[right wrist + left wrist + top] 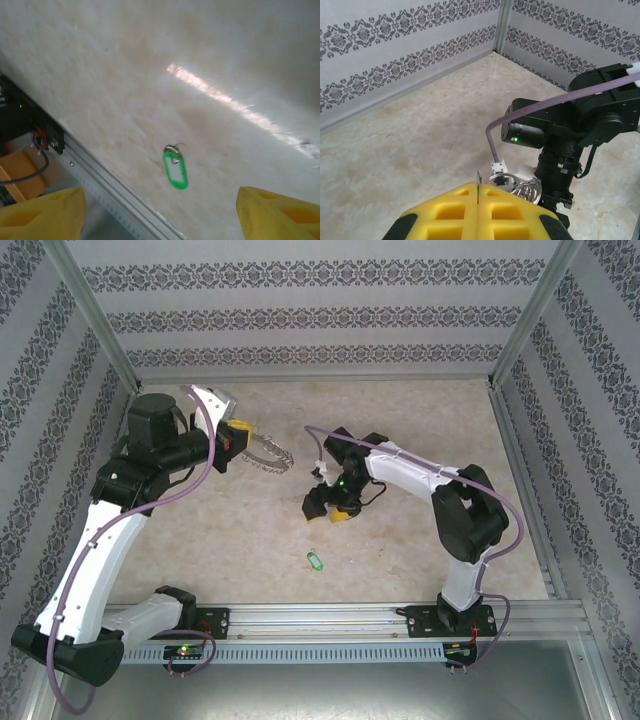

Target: Put the keys on the keyring

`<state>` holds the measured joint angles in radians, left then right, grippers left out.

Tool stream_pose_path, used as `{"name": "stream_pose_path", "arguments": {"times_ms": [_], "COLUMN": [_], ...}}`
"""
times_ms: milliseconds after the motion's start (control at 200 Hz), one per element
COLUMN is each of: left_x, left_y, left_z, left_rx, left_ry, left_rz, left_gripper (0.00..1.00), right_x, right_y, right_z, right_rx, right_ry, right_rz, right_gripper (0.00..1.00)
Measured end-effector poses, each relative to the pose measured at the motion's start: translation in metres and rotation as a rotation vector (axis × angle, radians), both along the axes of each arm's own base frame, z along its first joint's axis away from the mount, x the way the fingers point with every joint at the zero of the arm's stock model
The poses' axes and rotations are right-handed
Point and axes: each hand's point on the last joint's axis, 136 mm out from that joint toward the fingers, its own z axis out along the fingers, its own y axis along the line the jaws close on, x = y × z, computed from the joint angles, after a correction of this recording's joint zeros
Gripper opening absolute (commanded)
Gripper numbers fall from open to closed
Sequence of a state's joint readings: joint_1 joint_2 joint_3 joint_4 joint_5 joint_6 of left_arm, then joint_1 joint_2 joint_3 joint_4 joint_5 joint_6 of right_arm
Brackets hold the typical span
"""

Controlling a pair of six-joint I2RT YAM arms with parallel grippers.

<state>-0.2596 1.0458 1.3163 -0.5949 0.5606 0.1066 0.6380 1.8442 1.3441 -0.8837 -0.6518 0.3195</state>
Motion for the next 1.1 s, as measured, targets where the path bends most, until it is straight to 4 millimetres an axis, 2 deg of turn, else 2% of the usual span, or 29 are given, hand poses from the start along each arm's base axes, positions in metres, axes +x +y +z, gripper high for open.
{"name": "stream_pose_path", "arguments": {"times_ms": [240,410,674,1099], "left_x": [-0.017,-0.021,-0.023,-0.026], "left_y": [0.009,0.011,0.011,0.011], "left_z": [-0.010,-0.018,-0.029,-0.032], "left_rx": [0.007,0.014,0.021,0.016], "left_ry": [0.002,0.017,0.043,0.062], "left_rz": [0.029,0.035,0.033,0.020], "left_gripper": [0.00,0.00,0.00,0.00], "right_x": [-0.017,-0.024,-0.042,-0.045], "right_y": [0.002,0.001,0.012,0.018], "right_z": [-0.007,-0.020,-0.040,-0.059], "right_rx": [-0.039,-0.083,-0.126,-0.150], "right_ry": [0.050,0.095,0.143,0.169], "right_rz": [0.028,0.030,0.057,0.043], "right_gripper": [0.71,0.64,0.53,0.43]}}
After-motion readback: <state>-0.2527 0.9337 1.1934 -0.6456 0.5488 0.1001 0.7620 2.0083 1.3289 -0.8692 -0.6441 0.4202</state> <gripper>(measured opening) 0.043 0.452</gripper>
